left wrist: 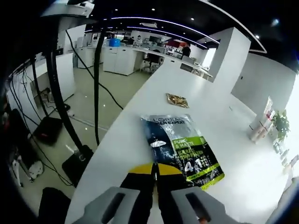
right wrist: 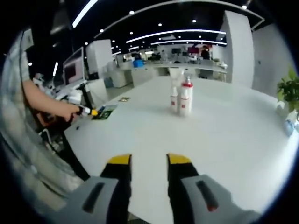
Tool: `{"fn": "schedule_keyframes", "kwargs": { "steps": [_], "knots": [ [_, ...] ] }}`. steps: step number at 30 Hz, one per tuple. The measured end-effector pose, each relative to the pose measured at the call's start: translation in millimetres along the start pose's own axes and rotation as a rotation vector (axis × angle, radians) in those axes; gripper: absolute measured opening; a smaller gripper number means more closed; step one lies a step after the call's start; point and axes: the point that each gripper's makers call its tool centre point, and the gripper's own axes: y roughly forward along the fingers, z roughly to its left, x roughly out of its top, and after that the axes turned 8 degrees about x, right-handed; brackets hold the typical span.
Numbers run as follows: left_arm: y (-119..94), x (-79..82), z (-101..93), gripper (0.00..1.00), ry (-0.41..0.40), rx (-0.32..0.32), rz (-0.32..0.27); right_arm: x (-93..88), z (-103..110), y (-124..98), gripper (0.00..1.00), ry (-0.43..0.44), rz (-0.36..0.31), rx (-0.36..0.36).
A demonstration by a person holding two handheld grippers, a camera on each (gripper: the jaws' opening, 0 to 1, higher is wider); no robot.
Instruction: Arrange the skincare products in the storage area until every visible bottle or jar stands upright without overlapping.
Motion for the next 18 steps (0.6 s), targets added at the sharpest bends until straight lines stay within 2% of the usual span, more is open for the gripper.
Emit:
{"fn": "schedule_keyframes", "kwargs": {
  "steps": [1,2,3,6,9,12,14,16,18],
  "knots": [
    [0.0,0.2,-0.3,0.0,-0.038,-0.006,0.006,-0.3,-0.3,0.0,0.27,0.004,0.0,-0.001],
    [-0.4,0.8,-1.1,0.0,-0.122,-0.021,0.021,-1.6,-1.5,0.7,0.27,0.009,-0.001,-0.003],
    [-0.5,0.9,-1.3,0.0,-0.158,-0.034,0.032,-2.0,-1.5,1.4,0.27,0.012,-0.001,-0.003],
    [-0.5,2.6,-1.0,0.0,-0.17,-0.04,0.033,-3.1,1.2,4.9,0.27,0.011,0.008,0.007],
    [-8.0,6.9,-13.2,0.0,-0.266,-0.1,0.014,-0.1,3.2,8.8,0.27,0.003,0.009,0.019],
    [-20.5,16.0,-34.1,0.0,-0.388,-0.206,-0.028,1.7,4.9,15.2,0.27,0.001,0.014,0.033],
    [-28.6,18.7,-48.1,0.0,-0.416,-0.26,-0.037,4.4,11.7,22.0,0.27,-0.044,0.029,0.061],
    [-33.9,22.2,-55.5,0.0,-0.434,-0.296,-0.05,6.9,16.4,26.1,0.27,-0.047,0.026,0.078],
    [-42.4,27.8,-69.7,0.0,-0.439,-0.365,-0.068,8.4,21.4,31.4,0.27,-0.055,0.029,0.095]
  ]
}}
